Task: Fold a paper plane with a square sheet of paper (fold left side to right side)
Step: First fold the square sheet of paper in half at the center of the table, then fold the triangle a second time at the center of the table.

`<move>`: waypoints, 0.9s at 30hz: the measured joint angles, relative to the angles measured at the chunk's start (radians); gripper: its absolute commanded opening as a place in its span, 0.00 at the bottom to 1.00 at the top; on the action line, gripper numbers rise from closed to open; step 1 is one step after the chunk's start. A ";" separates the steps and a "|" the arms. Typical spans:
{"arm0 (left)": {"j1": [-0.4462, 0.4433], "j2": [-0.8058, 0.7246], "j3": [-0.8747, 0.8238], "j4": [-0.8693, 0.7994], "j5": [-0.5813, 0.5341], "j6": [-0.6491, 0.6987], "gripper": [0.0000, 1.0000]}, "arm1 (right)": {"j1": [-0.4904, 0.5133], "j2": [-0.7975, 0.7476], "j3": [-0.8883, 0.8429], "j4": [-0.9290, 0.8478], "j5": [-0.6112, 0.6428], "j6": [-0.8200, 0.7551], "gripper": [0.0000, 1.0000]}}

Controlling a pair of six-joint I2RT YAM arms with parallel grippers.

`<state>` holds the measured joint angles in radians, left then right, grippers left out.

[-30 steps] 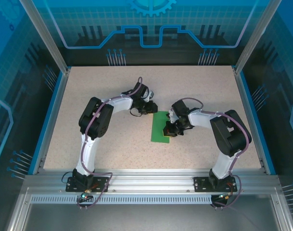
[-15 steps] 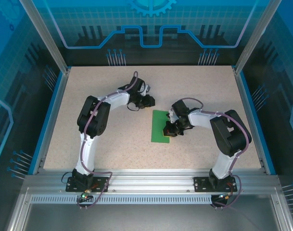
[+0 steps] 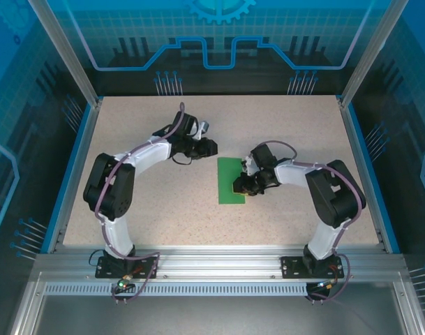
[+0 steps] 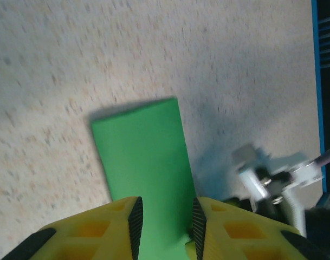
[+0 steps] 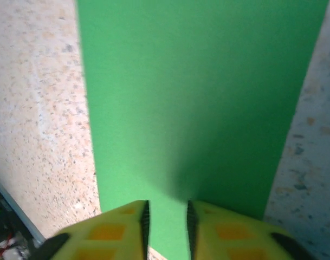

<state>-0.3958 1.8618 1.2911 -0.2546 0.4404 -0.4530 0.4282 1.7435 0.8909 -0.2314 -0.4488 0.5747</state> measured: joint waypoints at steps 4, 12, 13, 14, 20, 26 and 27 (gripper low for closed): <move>-0.054 0.002 -0.080 0.021 0.029 -0.040 0.33 | -0.018 -0.115 -0.031 0.024 0.046 -0.006 0.54; -0.108 0.105 -0.071 0.074 0.055 -0.096 0.31 | -0.109 -0.201 -0.098 0.037 0.075 -0.002 0.64; -0.108 0.119 -0.064 0.076 0.054 -0.097 0.31 | -0.116 -0.201 -0.108 0.038 0.074 0.002 0.64; -0.108 0.131 -0.060 0.077 0.053 -0.098 0.31 | -0.120 -0.201 -0.116 0.038 0.073 0.004 0.64; -0.108 0.168 -0.055 0.076 0.037 -0.098 0.30 | -0.122 -0.198 -0.126 0.030 0.040 0.021 0.59; -0.108 0.171 -0.055 0.073 0.022 -0.098 0.30 | -0.121 -0.122 -0.094 0.015 -0.007 0.042 0.54; -0.108 0.171 -0.055 0.073 0.021 -0.098 0.30 | -0.121 -0.108 -0.089 0.014 -0.012 0.047 0.54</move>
<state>-0.5041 2.0323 1.2362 -0.1814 0.4610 -0.5510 0.3069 1.6356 0.8017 -0.2169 -0.4610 0.6212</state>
